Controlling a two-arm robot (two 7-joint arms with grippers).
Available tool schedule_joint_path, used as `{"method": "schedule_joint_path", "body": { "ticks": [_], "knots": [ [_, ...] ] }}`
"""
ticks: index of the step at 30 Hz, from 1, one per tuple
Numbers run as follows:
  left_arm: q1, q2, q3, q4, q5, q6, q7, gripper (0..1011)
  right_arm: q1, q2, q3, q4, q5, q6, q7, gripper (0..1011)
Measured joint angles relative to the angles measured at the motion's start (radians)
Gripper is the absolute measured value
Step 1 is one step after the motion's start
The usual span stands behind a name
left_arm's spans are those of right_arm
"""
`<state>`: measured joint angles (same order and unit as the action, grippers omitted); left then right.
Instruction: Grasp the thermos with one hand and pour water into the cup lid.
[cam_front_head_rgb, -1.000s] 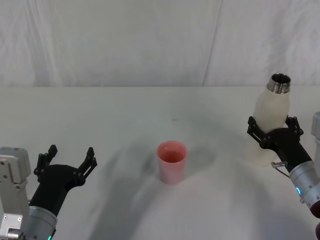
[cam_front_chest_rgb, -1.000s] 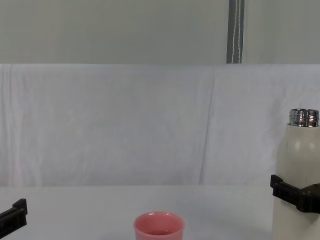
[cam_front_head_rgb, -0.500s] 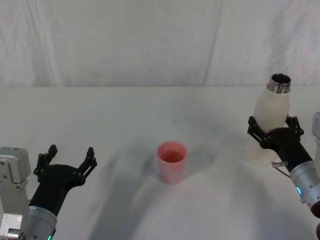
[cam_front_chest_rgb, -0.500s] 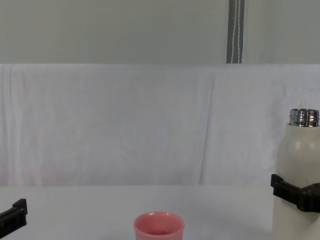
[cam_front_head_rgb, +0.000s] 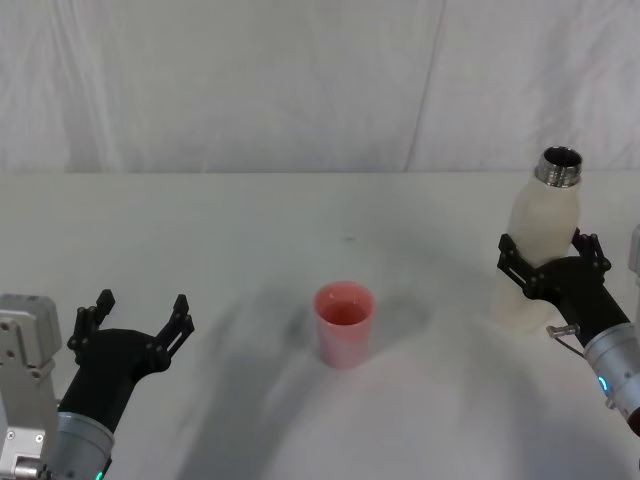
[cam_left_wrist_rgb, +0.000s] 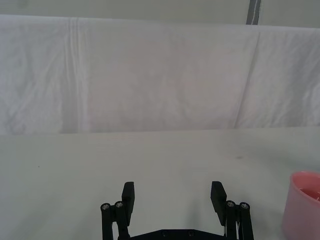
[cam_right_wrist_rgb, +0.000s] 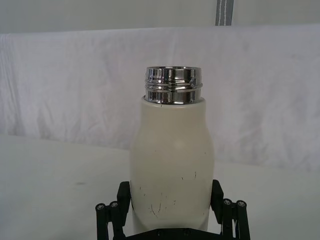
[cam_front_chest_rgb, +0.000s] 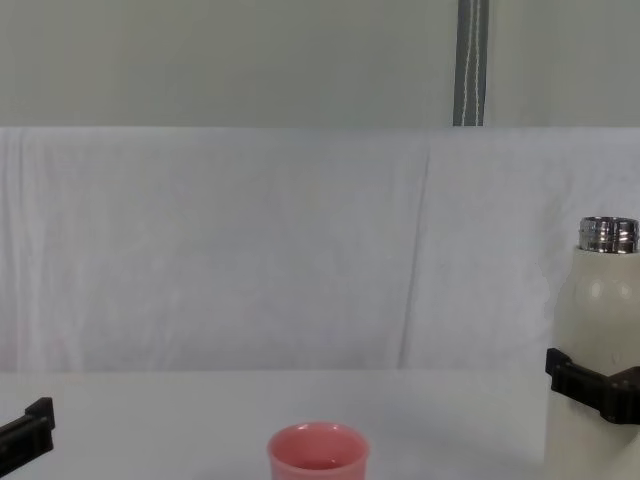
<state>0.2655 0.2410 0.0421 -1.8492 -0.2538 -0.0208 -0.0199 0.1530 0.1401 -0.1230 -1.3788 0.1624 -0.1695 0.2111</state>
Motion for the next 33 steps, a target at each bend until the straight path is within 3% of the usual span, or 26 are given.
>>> {"method": "schedule_joint_path", "body": {
  "ticks": [20,33],
  "knots": [
    [0.000,0.000,0.000,0.000,0.000,0.000,0.000,1001,-0.035,0.014,0.001,-0.047,0.013,0.022,0.003,1001],
    [0.000,0.000,0.000,0.000,0.000,0.000,0.000,1001,-0.081,0.023,0.011,-0.111,0.016,0.039,-0.011,1001]
  ]
}}
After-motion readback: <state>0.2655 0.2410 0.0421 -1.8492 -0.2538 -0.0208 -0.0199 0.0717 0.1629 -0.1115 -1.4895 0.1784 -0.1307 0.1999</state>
